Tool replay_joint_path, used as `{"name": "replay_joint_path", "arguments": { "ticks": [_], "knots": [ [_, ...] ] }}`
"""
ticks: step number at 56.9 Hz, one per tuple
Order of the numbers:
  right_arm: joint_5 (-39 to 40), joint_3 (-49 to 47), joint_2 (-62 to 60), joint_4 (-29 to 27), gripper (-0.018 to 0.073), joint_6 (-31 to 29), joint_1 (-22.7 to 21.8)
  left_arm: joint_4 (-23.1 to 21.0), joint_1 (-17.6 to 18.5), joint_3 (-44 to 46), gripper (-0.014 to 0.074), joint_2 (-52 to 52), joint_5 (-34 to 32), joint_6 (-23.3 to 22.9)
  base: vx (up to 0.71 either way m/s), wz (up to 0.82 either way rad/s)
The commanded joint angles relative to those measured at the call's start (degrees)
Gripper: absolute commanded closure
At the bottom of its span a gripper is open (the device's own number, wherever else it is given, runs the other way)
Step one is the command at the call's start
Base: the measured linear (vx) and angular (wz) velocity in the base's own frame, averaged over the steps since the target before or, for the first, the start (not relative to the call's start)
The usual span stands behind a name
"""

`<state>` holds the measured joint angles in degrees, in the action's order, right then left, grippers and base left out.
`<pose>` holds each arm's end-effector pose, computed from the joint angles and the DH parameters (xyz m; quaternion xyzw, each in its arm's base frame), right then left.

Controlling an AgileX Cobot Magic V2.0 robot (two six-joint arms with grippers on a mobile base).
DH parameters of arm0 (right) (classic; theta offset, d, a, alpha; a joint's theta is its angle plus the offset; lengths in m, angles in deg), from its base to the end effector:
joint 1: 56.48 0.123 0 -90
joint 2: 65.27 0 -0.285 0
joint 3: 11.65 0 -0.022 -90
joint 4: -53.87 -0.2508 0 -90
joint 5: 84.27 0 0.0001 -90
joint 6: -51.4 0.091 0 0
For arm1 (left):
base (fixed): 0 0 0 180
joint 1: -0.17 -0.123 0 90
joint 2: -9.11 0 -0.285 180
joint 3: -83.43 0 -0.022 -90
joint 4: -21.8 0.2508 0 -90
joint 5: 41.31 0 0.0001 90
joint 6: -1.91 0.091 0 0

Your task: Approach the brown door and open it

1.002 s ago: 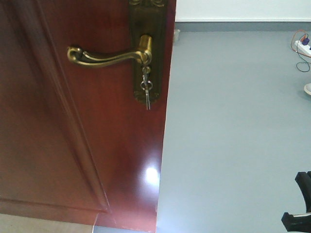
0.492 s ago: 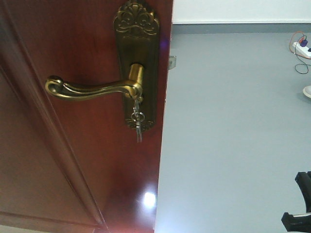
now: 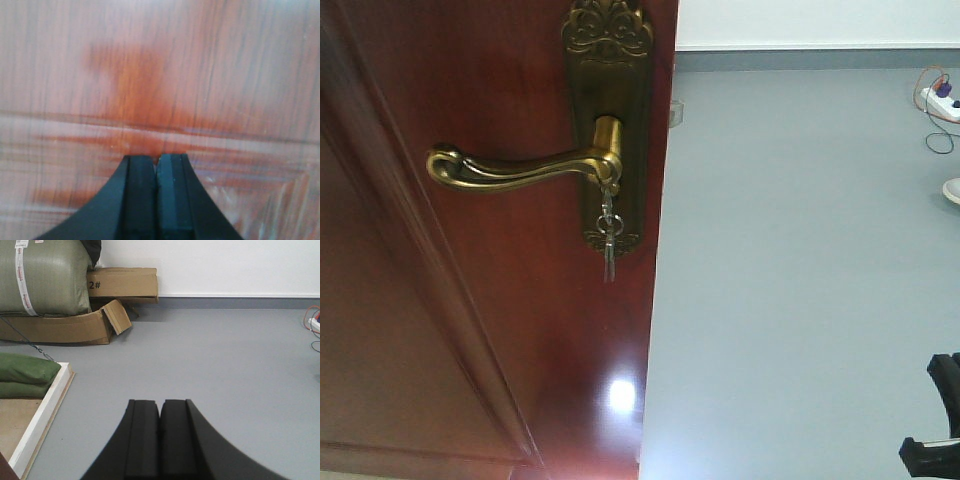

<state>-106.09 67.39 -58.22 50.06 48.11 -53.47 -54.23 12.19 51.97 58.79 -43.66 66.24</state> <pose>0.0522 0.0050 0.1690 -0.0268 0.8079 0.0267 0.5882 0.1472 -0.0277 0.4155 -0.0133 0.6465 -0.1441 0.7491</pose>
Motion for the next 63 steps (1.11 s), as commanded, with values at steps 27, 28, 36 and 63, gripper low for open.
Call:
{"name": "replay_joint_path", "arguments": {
  "ticks": [27,28,36,63],
  "knots": [
    [4.6,0.2,-0.3,0.1,0.0559,-0.4,0.1,0.0,0.4,1.6,0.0603,0.1,-1.4,0.0,0.03,-0.01],
    [4.6,0.2,-0.3,0.1,0.0559,-0.4,0.1,0.0,0.4,1.6,0.0603,0.1,-1.4,0.0,0.03,-0.01],
    [4.6,0.2,-0.3,0.1,0.0559,-0.4,0.1,0.0,0.4,1.6,0.0603,0.1,-1.4,0.0,0.03,-0.01],
    [4.6,0.2,-0.3,0.1,0.0559,-0.4,0.1,0.0,0.4,1.6,0.0603,0.1,-1.4,0.0,0.05,-0.01]
  ]
}}
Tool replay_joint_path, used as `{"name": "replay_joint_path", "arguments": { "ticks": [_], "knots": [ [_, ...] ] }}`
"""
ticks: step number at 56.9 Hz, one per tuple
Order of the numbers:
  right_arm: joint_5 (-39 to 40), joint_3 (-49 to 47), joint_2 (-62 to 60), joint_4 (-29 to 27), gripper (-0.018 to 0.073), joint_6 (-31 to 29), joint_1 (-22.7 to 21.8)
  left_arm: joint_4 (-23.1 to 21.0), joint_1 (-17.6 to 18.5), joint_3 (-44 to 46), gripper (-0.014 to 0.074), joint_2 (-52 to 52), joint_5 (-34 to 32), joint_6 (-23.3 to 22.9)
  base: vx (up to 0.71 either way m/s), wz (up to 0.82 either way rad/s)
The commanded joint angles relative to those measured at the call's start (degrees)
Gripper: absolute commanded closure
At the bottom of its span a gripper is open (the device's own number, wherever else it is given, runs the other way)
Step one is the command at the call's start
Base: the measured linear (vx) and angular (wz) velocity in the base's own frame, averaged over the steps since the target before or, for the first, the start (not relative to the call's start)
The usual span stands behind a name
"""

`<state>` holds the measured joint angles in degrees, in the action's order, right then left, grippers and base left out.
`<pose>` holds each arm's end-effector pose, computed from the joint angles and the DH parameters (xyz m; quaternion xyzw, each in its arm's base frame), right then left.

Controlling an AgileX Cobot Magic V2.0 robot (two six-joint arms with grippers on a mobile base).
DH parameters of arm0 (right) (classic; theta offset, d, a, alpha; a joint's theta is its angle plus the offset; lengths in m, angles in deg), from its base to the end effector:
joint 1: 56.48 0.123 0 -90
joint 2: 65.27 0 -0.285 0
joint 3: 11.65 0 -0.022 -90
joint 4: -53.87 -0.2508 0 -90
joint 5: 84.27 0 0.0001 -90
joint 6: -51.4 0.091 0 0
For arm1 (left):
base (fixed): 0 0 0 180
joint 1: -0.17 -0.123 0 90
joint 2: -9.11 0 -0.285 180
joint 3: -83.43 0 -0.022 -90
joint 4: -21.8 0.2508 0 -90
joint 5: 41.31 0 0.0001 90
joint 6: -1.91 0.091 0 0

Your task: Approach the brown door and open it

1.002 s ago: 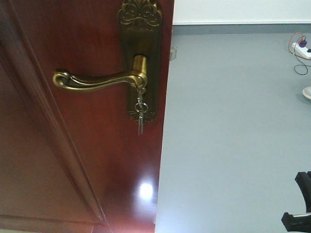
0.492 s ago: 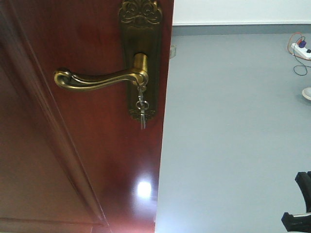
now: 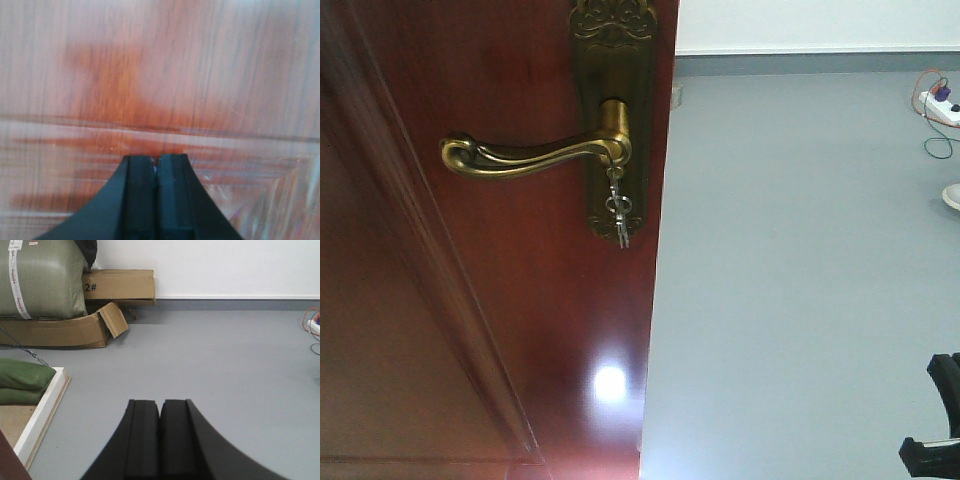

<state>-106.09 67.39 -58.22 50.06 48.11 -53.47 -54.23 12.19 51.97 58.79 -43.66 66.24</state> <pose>0.0522 0.0050 0.1690 -0.0268 0.8079 0.0267 0.5882 0.1472 -0.0277 0.4155 -0.0133 0.6465 -0.1441 0.7491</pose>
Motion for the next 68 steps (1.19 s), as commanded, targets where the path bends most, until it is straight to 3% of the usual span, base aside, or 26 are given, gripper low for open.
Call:
{"name": "replay_joint_path", "arguments": {
  "ticks": [1,68],
  "knots": [
    [4.6,0.2,-0.3,0.1,0.0559,-0.4,0.1,0.0,0.4,1.6,0.0603,0.1,-1.4,0.0,0.05,-0.01],
    [4.4,0.2,-0.3,0.1,0.0559,-0.4,0.1,0.0,0.4,1.6,0.0603,0.1,-1.4,0.0,0.04,0.01]
  ]
}}
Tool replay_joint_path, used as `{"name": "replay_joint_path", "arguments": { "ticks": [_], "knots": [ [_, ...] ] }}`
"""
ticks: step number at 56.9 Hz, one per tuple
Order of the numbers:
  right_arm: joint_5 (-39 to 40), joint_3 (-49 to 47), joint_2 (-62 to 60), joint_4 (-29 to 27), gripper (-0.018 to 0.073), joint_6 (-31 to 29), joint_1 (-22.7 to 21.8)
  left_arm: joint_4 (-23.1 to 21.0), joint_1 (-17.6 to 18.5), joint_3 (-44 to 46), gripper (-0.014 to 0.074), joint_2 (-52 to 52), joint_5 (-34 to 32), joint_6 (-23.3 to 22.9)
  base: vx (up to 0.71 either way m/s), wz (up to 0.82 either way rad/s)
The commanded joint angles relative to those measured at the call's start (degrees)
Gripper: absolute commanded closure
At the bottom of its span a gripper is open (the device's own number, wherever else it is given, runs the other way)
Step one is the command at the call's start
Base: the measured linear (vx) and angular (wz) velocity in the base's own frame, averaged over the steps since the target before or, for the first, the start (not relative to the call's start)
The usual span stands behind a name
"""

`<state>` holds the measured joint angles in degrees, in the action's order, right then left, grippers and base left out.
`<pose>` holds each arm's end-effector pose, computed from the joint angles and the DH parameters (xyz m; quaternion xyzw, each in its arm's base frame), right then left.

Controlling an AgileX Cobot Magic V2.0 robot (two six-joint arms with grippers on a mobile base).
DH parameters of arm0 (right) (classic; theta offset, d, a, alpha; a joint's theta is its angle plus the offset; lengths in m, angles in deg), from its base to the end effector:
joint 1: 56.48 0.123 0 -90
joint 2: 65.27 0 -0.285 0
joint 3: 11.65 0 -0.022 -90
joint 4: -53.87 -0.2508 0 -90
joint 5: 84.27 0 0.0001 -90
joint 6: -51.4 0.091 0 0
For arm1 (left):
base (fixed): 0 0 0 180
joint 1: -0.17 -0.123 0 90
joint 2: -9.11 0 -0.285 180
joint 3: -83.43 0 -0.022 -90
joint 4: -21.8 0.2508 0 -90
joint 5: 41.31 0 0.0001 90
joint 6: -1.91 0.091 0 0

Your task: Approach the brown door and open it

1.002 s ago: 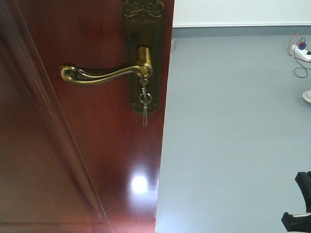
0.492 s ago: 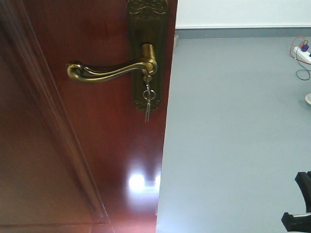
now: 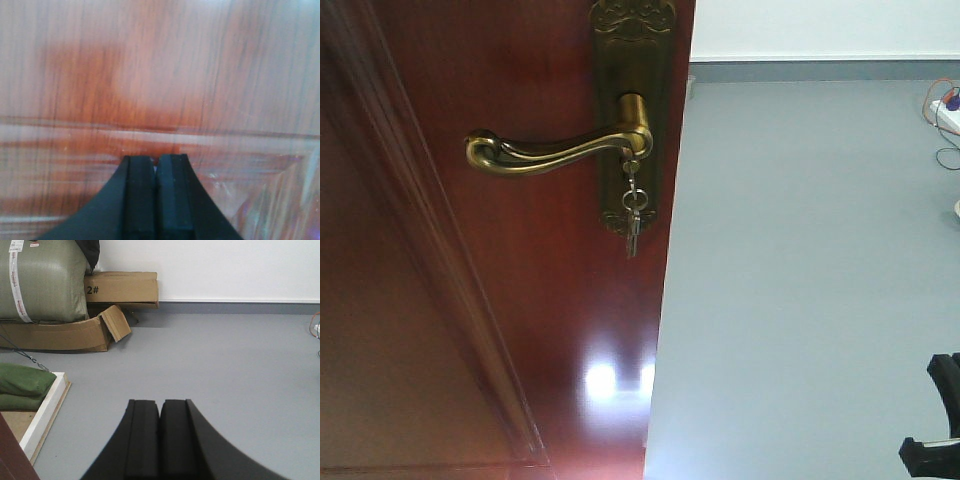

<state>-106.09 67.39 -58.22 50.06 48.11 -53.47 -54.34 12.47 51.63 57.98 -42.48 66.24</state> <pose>0.0522 0.0050 0.1690 -0.0268 0.8079 0.0267 0.5882 0.1432 -0.0295 0.4152 -0.0048 0.6454 -0.1532 0.7483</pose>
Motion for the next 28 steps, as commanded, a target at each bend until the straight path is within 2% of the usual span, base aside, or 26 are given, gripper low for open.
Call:
{"name": "replay_joint_path", "arguments": {
  "ticks": [1,28],
  "knots": [
    [4.4,0.2,-0.3,0.1,0.0559,-0.4,0.1,0.1,0.1,2.0,0.0603,0.9,-2.6,0.0,0.01,0.02],
    [4.4,0.2,-0.3,0.1,0.0559,-0.4,0.1,0.1,0.1,2.0,0.0603,0.9,-2.6,0.0,0.0,0.0]
  ]
}}
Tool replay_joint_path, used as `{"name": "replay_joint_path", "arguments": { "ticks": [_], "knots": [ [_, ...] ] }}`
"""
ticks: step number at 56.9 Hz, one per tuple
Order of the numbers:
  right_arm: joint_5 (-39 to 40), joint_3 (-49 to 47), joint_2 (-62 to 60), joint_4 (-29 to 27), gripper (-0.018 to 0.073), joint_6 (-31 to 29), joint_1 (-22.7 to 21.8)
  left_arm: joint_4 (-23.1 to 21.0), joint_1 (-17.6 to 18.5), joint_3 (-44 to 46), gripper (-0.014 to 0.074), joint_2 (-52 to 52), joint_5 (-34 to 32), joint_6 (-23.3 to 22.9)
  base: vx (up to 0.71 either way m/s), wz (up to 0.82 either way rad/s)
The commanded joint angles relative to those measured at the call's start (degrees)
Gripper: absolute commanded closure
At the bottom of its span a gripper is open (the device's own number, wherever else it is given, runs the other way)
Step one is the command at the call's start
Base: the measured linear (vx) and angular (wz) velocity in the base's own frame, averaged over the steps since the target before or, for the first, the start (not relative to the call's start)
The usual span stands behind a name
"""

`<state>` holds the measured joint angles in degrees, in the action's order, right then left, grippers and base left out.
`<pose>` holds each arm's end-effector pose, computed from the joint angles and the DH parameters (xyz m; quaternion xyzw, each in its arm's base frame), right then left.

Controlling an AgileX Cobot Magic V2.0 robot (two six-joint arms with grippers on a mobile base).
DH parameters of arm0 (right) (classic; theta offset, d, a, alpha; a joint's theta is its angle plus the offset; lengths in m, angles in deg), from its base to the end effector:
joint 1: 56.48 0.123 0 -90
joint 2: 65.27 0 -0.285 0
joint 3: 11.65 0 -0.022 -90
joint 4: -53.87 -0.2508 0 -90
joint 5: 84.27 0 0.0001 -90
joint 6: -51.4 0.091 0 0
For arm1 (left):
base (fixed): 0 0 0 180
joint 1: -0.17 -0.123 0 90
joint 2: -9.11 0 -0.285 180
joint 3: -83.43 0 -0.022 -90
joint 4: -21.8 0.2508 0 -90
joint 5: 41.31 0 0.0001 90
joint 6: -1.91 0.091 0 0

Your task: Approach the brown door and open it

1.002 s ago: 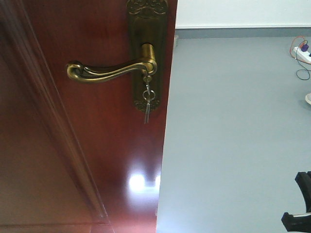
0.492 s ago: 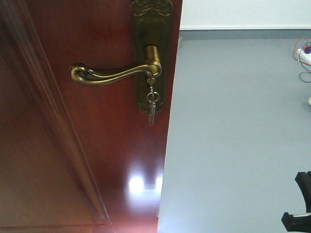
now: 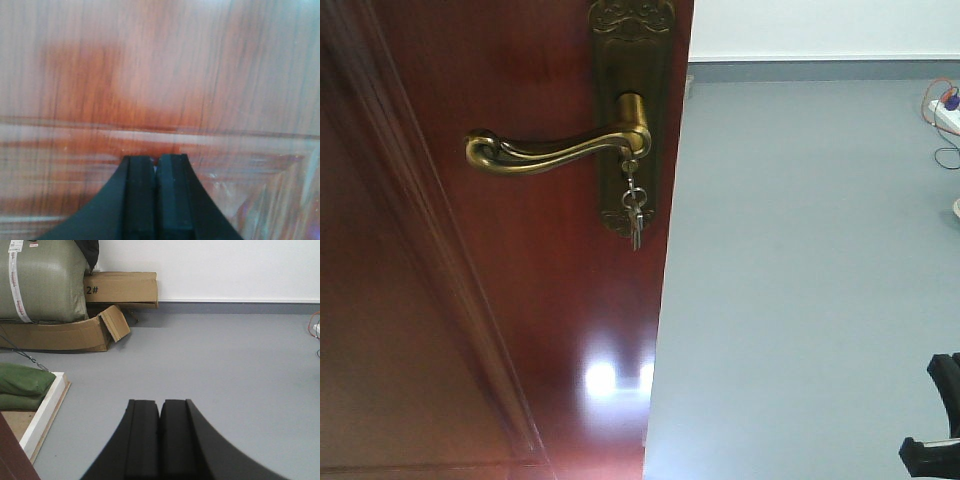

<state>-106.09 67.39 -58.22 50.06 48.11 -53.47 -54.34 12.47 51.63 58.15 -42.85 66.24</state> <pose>0.0522 0.0050 0.1690 -0.0268 0.8079 0.0267 0.5882 0.1441 -0.0291 0.4149 -0.0072 0.6459 -0.1511 0.7483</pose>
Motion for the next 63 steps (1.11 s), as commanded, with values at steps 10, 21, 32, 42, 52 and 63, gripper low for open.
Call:
{"name": "replay_joint_path", "arguments": {
  "ticks": [10,21,32,42,52,63],
  "knots": [
    [4.6,0.2,-0.3,0.1,0.0559,-0.4,0.1,0.1,0.1,2.0,0.0603,0.7,-2.2,0.0,-0.02,0.0],
    [4.6,0.2,-0.3,0.1,0.0559,-0.4,0.1,0.1,0.1,2.0,0.0603,0.7,-2.2,0.0,-0.04,-0.01],
    [4.6,0.2,-0.3,0.1,0.0559,-0.4,0.1,0.1,0.1,2.0,0.0603,0.7,-2.2,0.0,-0.04,-0.02],
    [4.6,0.2,-0.3,0.1,0.0559,-0.4,0.1,0.1,0.1,2.0,0.0603,0.7,-2.2,0.0,-0.02,-0.01],
    [4.6,0.2,-0.3,0.1,0.0559,-0.4,0.1,0.1,0.1,2.0,0.0603,0.7,-2.2,0.0,0.0,0.0],
    [4.6,0.2,-0.3,0.1,0.0559,-0.4,0.1,0.1,0.1,2.0,0.0603,0.7,-2.2,0.0,0.0,0.0]
  ]
}}
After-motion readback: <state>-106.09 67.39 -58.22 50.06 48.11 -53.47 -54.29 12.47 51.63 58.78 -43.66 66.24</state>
